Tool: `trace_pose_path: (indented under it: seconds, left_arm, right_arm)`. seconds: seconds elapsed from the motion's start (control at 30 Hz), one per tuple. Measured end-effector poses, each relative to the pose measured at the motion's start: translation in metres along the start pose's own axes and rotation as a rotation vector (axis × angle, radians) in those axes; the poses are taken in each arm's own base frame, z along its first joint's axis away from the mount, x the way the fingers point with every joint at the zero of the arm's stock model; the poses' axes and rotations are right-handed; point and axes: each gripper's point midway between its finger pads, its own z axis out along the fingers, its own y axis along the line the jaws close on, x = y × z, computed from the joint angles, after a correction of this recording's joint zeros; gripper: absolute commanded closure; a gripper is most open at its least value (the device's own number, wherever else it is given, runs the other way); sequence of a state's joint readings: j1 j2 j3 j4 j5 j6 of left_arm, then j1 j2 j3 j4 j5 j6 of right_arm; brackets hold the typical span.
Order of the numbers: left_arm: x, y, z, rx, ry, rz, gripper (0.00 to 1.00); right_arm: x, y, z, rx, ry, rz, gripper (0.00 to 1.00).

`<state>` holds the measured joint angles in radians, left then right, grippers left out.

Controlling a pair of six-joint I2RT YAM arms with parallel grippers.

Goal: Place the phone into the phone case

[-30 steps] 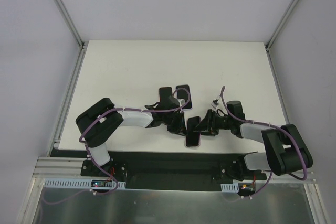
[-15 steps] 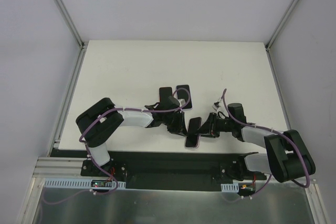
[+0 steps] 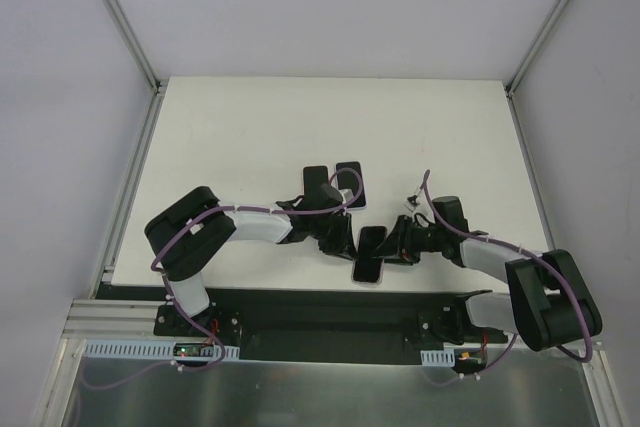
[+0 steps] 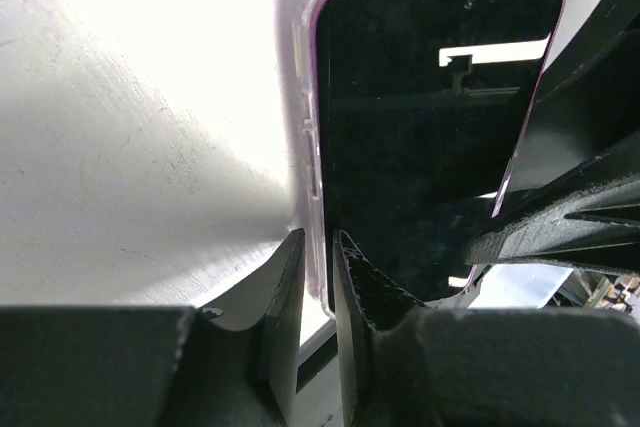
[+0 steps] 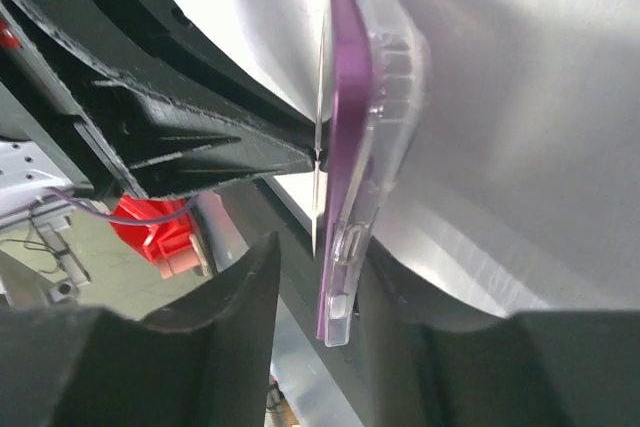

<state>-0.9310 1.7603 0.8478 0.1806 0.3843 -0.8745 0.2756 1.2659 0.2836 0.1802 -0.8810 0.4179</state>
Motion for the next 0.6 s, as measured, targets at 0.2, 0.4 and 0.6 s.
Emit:
trace_pose_path:
  seconds: [0.2,0.4,0.6]
  left_arm:
    - [0.002,-0.001,0.001,-0.001,0.003,0.004,0.84]
    - [0.002,0.0,0.001,-0.001,0.004,0.002,0.83]
    - [0.002,0.001,-0.001,-0.007,-0.002,0.005,0.72]
  right_arm:
    - [0.004,-0.004,-0.003,0.041,0.022,-0.009,0.5]
    - [0.006,-0.013,-0.003,0.084,0.02,-0.006,0.86]
    - [0.003,-0.011,-0.001,0.078,0.023,0.001,0.99]
